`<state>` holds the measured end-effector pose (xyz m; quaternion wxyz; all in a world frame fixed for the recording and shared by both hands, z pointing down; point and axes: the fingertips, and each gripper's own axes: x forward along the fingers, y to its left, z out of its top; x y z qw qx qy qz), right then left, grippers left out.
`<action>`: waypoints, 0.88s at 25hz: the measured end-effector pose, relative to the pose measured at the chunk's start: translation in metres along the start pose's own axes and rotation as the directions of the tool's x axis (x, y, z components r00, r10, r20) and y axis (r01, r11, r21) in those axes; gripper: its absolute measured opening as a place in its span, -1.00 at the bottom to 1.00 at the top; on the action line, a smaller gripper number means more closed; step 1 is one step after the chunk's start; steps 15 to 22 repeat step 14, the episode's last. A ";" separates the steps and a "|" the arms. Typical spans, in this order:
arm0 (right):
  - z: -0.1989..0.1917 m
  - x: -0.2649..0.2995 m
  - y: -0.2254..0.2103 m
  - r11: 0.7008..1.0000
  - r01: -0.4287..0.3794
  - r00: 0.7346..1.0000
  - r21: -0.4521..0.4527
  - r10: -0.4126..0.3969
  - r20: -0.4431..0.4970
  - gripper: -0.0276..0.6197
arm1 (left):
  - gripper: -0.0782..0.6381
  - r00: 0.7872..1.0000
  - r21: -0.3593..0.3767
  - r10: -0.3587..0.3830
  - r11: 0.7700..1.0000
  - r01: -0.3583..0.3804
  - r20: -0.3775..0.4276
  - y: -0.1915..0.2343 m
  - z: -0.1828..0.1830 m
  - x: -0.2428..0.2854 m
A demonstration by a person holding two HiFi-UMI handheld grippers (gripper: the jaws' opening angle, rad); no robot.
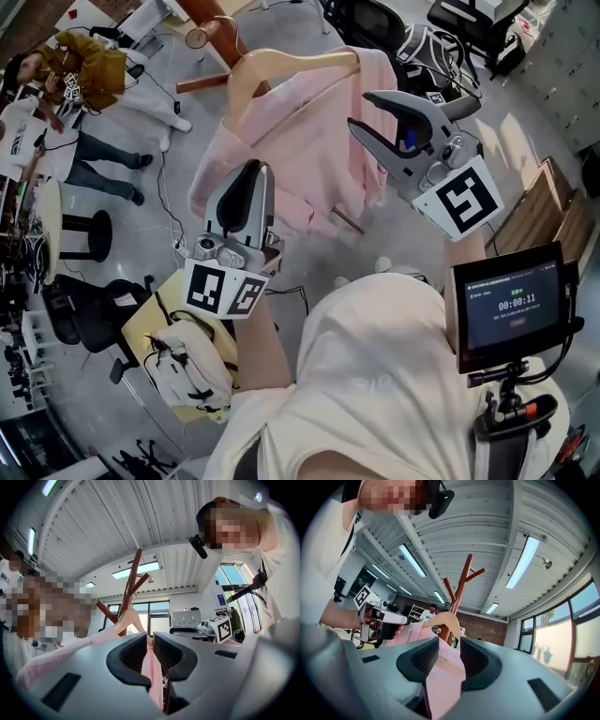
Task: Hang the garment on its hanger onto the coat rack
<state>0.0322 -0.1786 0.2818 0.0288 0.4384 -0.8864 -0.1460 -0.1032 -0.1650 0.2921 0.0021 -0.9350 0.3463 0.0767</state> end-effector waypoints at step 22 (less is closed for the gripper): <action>0.002 0.009 0.002 1.000 0.013 1.000 -0.023 -0.013 -0.005 -0.45 | -0.65 0.998 0.032 -0.017 0.999 0.019 -0.052 -0.006 0.000 -0.011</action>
